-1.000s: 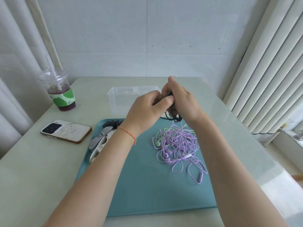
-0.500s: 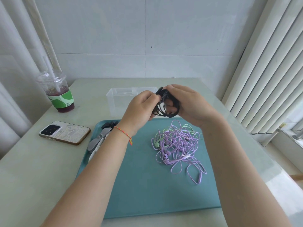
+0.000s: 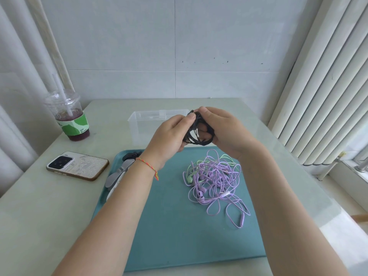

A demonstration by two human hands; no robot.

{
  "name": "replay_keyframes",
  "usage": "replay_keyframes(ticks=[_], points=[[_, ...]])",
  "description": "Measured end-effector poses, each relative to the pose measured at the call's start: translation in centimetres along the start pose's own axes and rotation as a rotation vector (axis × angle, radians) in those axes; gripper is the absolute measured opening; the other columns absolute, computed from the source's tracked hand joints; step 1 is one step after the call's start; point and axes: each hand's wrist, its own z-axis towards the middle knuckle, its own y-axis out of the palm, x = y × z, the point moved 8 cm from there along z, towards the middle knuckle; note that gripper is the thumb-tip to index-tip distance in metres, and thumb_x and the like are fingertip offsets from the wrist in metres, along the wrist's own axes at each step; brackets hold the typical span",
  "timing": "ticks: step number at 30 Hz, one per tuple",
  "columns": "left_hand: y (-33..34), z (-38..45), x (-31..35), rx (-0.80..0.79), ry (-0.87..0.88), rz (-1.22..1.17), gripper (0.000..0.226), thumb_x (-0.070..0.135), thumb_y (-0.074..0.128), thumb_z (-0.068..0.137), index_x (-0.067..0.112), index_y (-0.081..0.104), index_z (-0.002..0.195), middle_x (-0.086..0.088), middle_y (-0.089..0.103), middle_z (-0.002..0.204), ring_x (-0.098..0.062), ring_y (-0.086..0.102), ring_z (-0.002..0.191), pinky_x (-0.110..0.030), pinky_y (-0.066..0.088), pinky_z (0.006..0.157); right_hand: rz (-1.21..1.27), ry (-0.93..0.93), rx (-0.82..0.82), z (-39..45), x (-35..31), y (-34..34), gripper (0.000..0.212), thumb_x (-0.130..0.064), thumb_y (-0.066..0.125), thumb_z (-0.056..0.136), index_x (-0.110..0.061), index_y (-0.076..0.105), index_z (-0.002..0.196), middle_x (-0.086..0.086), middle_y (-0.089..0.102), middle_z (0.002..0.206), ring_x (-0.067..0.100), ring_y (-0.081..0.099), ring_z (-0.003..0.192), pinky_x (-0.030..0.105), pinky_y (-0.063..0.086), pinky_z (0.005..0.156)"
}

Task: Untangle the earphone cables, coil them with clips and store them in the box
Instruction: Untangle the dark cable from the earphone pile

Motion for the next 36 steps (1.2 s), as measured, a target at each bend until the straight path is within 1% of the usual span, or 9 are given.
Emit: replay_keyframes(ticks=[6,9,13,18,23,26,28,32,36], points=[[0.2,0.2,-1.1,-0.049,-0.107,-0.104,0.052,0.052,0.042,0.098,0.002,0.057,0.096,-0.002,0.035,0.056,-0.012,0.025,0.039,-0.018,0.018,0.042,0.053,0.009,0.027,-0.5,-0.5,-0.2,0.021,-0.021,0.048,0.101,-0.005,0.054,0.113,0.002,0.056,0.071,0.015,0.05,0.063,0.03,0.045,0.066],[0.3,0.1,-1.2,-0.074,-0.135,-0.129,0.044,0.053,0.041,0.098,0.014,0.059,0.092,-0.001,0.034,0.058,-0.011,0.026,0.038,-0.017,0.019,0.042,-0.008,-0.026,0.051,-0.6,-0.8,-0.4,0.011,-0.016,0.052,0.099,-0.009,0.055,0.107,0.003,0.061,0.071,0.014,0.056,0.062,0.032,0.047,0.069],[0.3,0.1,-1.2,-0.092,-0.121,-0.09,0.04,0.05,0.04,0.099,0.014,0.059,0.093,0.0,0.033,0.059,-0.01,0.027,0.04,-0.016,0.02,0.04,-0.15,-0.076,0.113,-0.6,-1.4,-0.6,0.005,-0.017,0.055,0.098,-0.012,0.055,0.098,0.003,0.062,0.067,0.015,0.055,0.06,0.035,0.044,0.064],[0.4,0.0,-1.1,-0.123,-0.103,-0.046,0.04,0.046,0.038,0.101,0.013,0.058,0.093,0.0,0.029,0.061,-0.008,0.027,0.04,-0.016,0.02,0.04,-0.211,-0.104,0.113,-0.6,-1.7,-0.3,0.009,-0.018,0.055,0.098,-0.012,0.059,0.092,-0.001,0.059,0.06,0.015,0.049,0.055,0.027,0.039,0.052],[0.6,-0.2,-0.4,-0.141,-0.068,-0.032,0.041,0.048,0.038,0.1,0.013,0.056,0.089,-0.001,0.026,0.061,-0.009,0.024,0.042,-0.018,0.019,0.041,-0.097,-0.064,0.095,-0.6,-1.4,-0.3,0.013,-0.016,0.054,0.098,-0.012,0.059,0.087,0.0,0.053,0.059,0.016,0.043,0.054,0.025,0.038,0.048],[0.7,-0.2,-0.2,-0.12,-0.052,-0.016,0.039,0.051,0.046,0.096,0.014,0.054,0.086,0.005,0.026,0.057,-0.009,0.026,0.043,-0.018,0.019,0.042,0.018,-0.001,0.096,-0.5,-0.7,-0.2,0.016,-0.016,0.052,0.098,-0.015,0.058,0.083,-0.003,0.05,0.057,0.012,0.043,0.052,0.023,0.035,0.047],[0.5,0.0,-0.4,-0.08,-0.048,-0.038,0.035,0.045,0.051,0.096,0.012,0.055,0.088,0.006,0.031,0.055,-0.007,0.03,0.041,-0.016,0.022,0.04,0.048,0.018,0.1,-0.5,-0.6,-0.1,0.017,-0.016,0.051,0.098,-0.015,0.057,0.083,-0.003,0.048,0.057,0.01,0.042,0.05,0.022,0.033,0.046],[0.1,0.2,-0.5,-0.053,-0.018,-0.086,0.036,0.041,0.048,0.099,0.007,0.059,0.093,-0.008,0.037,0.071,-0.009,0.035,0.045,-0.017,0.024,0.041,0.139,0.06,0.123,-0.4,-0.2,0.2,0.009,-0.016,0.05,0.099,-0.013,0.056,0.093,-0.001,0.048,0.061,0.011,0.044,0.053,0.023,0.034,0.048],[0.2,0.2,-0.3,-0.053,0.008,-0.107,0.033,0.038,0.045,0.1,0.009,0.061,0.093,-0.008,0.044,0.071,-0.011,0.035,0.048,-0.02,0.022,0.042,0.147,0.092,0.126,-0.4,0.0,0.6,0.015,-0.019,0.048,0.1,-0.007,0.057,0.103,0.002,0.047,0.065,0.012,0.041,0.055,0.021,0.033,0.046]])
